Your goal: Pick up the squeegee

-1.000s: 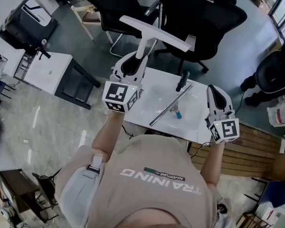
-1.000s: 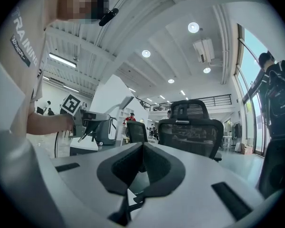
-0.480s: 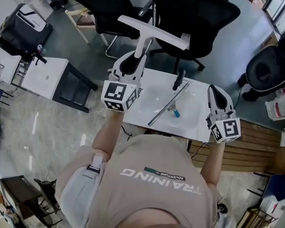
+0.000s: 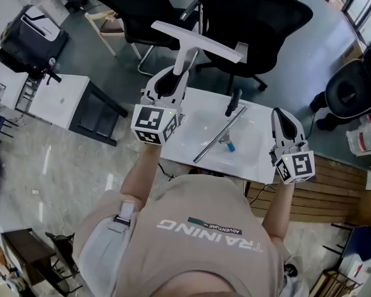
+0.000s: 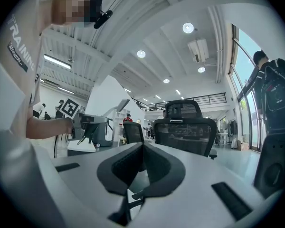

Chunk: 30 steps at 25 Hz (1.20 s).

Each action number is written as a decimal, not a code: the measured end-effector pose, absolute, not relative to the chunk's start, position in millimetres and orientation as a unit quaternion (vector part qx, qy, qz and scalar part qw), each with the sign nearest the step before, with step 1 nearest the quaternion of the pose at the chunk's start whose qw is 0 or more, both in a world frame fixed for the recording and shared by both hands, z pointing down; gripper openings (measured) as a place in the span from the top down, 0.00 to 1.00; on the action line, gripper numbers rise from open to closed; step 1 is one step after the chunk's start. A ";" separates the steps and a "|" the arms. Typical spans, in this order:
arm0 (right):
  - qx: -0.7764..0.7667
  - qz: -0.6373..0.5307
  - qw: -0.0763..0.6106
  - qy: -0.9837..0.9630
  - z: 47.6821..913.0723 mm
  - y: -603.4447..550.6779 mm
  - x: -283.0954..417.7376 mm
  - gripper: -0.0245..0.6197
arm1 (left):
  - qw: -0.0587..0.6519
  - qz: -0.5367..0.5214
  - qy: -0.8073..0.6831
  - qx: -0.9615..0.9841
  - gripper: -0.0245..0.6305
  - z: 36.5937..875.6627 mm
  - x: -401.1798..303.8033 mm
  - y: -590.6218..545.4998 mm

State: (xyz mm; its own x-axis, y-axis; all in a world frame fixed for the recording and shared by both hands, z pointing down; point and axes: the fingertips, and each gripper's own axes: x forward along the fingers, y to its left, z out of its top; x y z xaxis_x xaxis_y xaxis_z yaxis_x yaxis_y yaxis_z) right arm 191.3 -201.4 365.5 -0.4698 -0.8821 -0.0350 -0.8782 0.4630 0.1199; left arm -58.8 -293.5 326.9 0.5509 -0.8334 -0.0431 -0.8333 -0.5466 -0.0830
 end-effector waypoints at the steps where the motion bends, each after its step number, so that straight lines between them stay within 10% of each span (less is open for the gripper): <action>1: 0.515 -0.059 0.015 -0.855 365.3 -202.4 191.4 0.91 | 0.046 -0.001 0.475 -0.879 0.81 327.0 -59.5 -294.0; 30: 0.517 -0.069 0.021 -0.853 359.3 -220.7 191.2 0.91 | 0.045 -0.006 0.468 -0.883 0.81 330.9 -55.0 -312.6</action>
